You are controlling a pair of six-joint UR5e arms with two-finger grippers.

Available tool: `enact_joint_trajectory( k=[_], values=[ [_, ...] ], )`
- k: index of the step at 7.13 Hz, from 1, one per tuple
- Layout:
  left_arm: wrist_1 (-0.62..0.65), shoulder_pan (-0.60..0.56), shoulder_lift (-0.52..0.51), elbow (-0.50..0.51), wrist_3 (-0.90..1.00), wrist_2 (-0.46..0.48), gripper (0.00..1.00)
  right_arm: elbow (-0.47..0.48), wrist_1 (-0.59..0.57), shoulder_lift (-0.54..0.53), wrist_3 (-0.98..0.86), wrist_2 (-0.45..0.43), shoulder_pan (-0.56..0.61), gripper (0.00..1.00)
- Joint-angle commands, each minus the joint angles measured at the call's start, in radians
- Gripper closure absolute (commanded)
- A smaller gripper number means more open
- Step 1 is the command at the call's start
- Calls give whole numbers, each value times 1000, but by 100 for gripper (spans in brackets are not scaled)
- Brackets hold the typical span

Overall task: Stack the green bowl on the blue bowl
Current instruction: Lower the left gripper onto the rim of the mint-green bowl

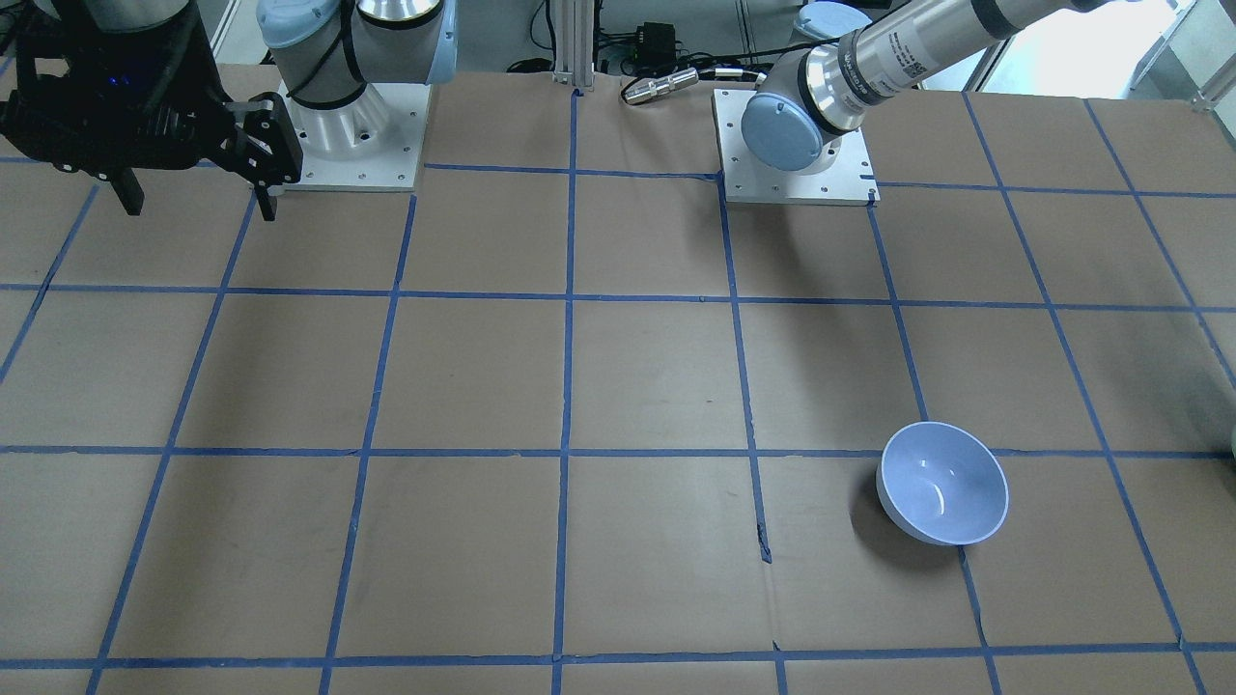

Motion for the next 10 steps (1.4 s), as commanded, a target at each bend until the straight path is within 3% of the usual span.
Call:
enact_joint_trajectory(
  k=[1,8,9,10],
  values=[
    [2,0,-26,8,0,-2,0,0,0,0,0,0,1,0],
    [40,0,-73,11,-7,-16,2,0,0,0,0,0,1,0],
    [57,0,-80,22,-2,-12,70,0,0,0,0,0,-1,0],
    [69,0,-81,24,-2,-10,100,0,0,0,0,0,-1,0]
  ],
)
